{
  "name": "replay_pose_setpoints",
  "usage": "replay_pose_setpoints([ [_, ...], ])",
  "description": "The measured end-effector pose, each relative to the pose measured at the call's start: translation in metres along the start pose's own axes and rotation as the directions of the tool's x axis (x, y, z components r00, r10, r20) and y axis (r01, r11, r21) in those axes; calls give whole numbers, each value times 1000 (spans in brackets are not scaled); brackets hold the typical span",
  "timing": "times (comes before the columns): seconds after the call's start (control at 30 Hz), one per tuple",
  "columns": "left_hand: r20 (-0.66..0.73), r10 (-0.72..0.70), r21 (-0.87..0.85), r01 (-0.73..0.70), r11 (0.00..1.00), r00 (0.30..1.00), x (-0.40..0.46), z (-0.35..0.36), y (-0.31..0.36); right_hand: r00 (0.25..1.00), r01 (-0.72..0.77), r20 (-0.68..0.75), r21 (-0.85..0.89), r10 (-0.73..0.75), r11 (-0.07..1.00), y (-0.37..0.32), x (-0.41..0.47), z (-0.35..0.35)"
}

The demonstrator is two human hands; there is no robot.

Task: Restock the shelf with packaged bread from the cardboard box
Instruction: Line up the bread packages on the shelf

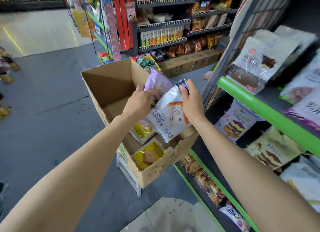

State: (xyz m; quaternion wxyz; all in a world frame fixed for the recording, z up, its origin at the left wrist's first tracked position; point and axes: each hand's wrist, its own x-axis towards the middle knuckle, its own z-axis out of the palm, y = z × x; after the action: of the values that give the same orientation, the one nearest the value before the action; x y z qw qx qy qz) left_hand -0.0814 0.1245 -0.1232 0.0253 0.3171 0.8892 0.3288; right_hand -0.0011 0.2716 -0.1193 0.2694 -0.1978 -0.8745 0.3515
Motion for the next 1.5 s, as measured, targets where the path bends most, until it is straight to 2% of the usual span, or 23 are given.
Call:
replay_pose_setpoints([
  [0.17, 156, 24, -235, 14, 972, 987, -13, -1, 62, 986, 43, -165, 19, -39, 999, -2, -15, -37],
  [0.33, 243, 220, -10, -224, 974, 945, -25, 20, 114, 965, 6, -261, 71, 13, 997, 15, -41, -88],
  [0.4, 240, 231, 3, -239, 971, 943, -35, 32, 133, 941, -68, -322, 138, 109, 988, 29, -57, -110],
  [0.47, 203, 228, -16, -229, 973, 952, -52, 48, 152, 888, -220, -356, 227, 292, 949, 44, -77, -131],
  [0.53, 180, 183, -48, -177, 983, 966, -71, 66, 170, 807, -442, -298, 268, 510, 856, 56, -102, -153],
  [0.6, 190, 134, -84, -120, 989, 973, -90, 86, 184, 746, -586, -181, 280, 641, 761, 77, -129, -169],
  [0.67, 205, 69, -199, -27, 980, 976, -108, 106, 195, 695, -641, -17, 438, 719, 631, 96, -158, -182],
  [0.73, 233, -28, -404, 123, 907, 972, -125, 126, 203, 680, -631, 65, 560, 731, 537, 118, -186, -194],
  [0.8, 308, -94, -532, 252, 808, 947, -137, 143, 211, 715, -603, 92, 584, 693, 544, 121, -210, -210],
  [0.87, 370, -79, -574, 295, 763, 926, -147, 160, 220, 734, -595, 100, 572, 672, 565, 128, -228, -225],
  [0.93, 398, -55, -557, 288, 779, 916, -154, 175, 230, 739, -582, 112, 603, 664, 546, 140, -244, -236],
  [1.0, 383, -41, -491, 241, 837, 923, -157, 194, 238, 721, -584, 50, 582, 692, 566, 152, -255, -245],
  [1.1, 323, -50, -236, 132, 963, 945, -157, 219, 247, 682, -578, -134, 503, 719, 643, 166, -263, -263],
  [1.13, 300, -79, -126, 122, 985, 951, -157, 224, 249, 686, -594, -207, 394, 697, 701, 170, -264, -271],
  [1.2, 261, -113, 38, 107, 994, 959, -156, 228, 254, 747, -639, -288, -58, 600, 767, 179, -265, -289],
  [1.27, 227, -43, 122, 15, 992, 973, -157, 227, 263, 836, -538, -218, -511, 504, 670, 178, -265, -307],
  [1.33, 276, 58, 169, -108, 980, 959, -159, 222, 273, 876, -359, -62, -746, 479, 560, 175, -261, -319],
  [1.4, 367, 201, 233, -299, 926, 908, -167, 221, 282, 895, -154, 103, -841, 434, 518, 171, -256, -324],
  [1.5, 446, 366, 294, -520, 802, 817, -178, 229, 295, 925, 32, 238, -827, 297, 561, 165, -247, -324],
])
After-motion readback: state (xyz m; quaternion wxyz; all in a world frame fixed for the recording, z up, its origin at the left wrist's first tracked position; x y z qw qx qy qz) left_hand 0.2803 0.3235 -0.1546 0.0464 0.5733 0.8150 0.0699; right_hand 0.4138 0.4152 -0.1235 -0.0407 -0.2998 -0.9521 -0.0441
